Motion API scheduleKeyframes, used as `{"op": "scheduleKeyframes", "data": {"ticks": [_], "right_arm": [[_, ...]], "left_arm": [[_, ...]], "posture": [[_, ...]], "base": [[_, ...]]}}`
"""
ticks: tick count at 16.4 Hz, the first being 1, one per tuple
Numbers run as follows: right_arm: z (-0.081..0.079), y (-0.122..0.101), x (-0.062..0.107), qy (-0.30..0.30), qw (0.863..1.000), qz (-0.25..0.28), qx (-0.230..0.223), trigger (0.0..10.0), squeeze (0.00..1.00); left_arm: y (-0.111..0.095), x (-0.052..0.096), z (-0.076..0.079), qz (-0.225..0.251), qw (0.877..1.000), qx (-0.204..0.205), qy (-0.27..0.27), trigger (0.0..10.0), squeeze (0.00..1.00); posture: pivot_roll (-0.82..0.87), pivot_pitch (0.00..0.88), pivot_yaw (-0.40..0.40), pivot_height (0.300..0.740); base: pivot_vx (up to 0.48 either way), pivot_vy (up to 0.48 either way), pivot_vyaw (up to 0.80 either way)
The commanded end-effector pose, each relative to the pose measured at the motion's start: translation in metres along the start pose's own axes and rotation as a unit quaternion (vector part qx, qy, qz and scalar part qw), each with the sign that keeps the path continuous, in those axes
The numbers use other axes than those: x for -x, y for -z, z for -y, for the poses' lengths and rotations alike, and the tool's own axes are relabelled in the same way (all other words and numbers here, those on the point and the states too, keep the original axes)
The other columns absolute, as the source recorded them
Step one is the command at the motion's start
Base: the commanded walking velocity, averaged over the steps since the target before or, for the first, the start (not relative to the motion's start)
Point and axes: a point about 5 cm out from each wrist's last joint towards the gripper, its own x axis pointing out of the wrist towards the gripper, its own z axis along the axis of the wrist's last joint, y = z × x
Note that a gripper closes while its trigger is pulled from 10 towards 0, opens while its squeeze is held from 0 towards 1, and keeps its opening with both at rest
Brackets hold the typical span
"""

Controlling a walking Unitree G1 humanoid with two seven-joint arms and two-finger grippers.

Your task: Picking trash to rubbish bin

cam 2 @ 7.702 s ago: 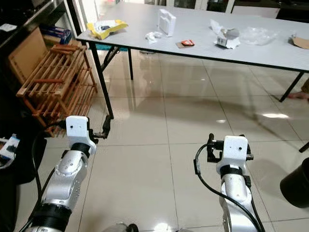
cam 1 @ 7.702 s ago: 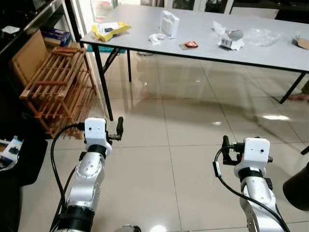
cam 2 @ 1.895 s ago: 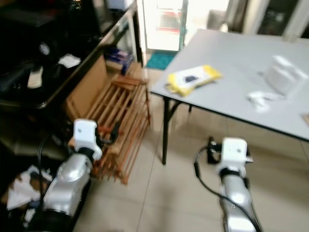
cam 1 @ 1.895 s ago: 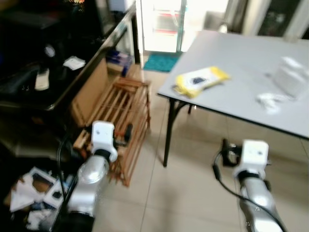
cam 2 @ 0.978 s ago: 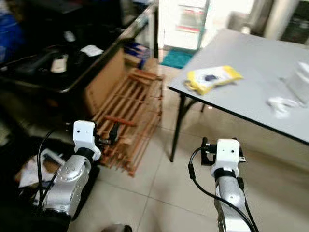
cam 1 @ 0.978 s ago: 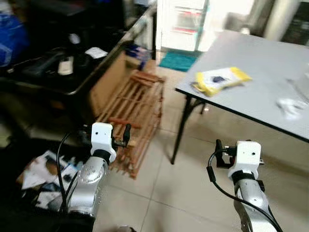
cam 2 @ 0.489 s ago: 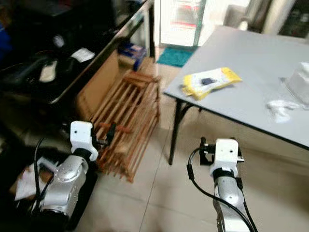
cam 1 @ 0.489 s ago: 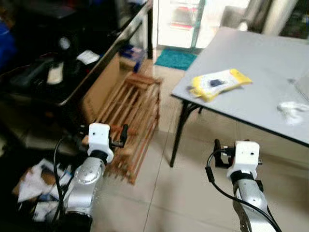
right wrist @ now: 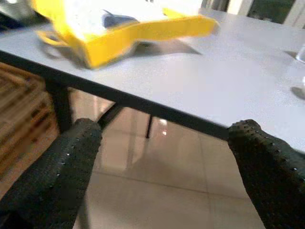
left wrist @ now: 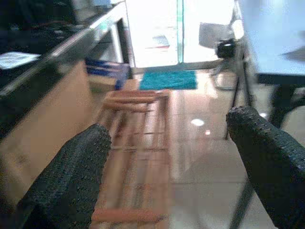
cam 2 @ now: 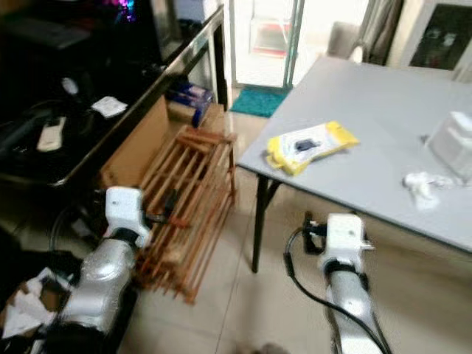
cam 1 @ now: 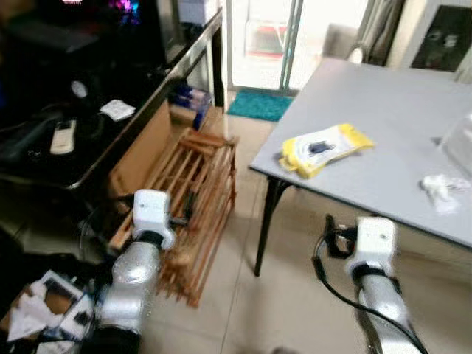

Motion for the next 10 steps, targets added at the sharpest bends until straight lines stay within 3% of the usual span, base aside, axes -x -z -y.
{"op": "scheduleKeyframes", "data": {"ticks": [1,2,4,6,8,10], "right_arm": [[-0.0042,-0.0058,-0.0019,-0.005,1.0,0.012,-0.003,10.0,0.0],[-0.0044,-0.006,-0.0021,-0.005,1.0,0.013,-0.003,10.0,0.0],[-0.0059,-0.0064,-0.0027,-0.007,1.0,0.014,-0.004,10.0,0.0],[-0.0067,-0.0062,-0.0029,-0.009,1.0,0.014,-0.007,10.0,0.0],[-0.0067,-0.0064,-0.0029,-0.01,1.0,0.015,-0.007,10.0,0.0],[-0.0076,-0.0088,-0.0031,-0.012,1.0,0.018,-0.011,10.0,0.0]], "left_arm": [[-0.0015,0.0015,-0.0093,0.002,1.0,-0.009,-0.01,10.0,0.0],[-0.0022,0.002,-0.0094,0.008,1.0,0.004,-0.011,10.0,0.0],[-0.0019,0.0029,-0.0108,0.004,1.0,-0.005,-0.013,10.0,0.0],[-0.0027,0.0038,-0.0107,0.0,0.999,-0.049,-0.018,10.0,0.0],[-0.0036,0.0039,-0.0078,0.002,0.999,-0.044,-0.015,10.0,0.0],[-0.0019,0.0034,-0.0046,0.004,1.0,-0.012,-0.013,10.0,0.0]], "posture": [[-0.06,0.083,0.021,0.74],[-0.06,0.083,0.021,0.74],[-0.06,0.083,0.02,0.74],[-0.06,0.085,0.019,0.74],[-0.06,0.083,0.019,0.74],[-0.06,0.087,0.019,0.74]], "base": [[0.469,0.0,0.0],[0.0,0.0,0.0],[0.0,0.0,0.0],[0.0,0.0,0.0],[0.0,0.0,0.0],[0.0,0.0,0.0]]}}
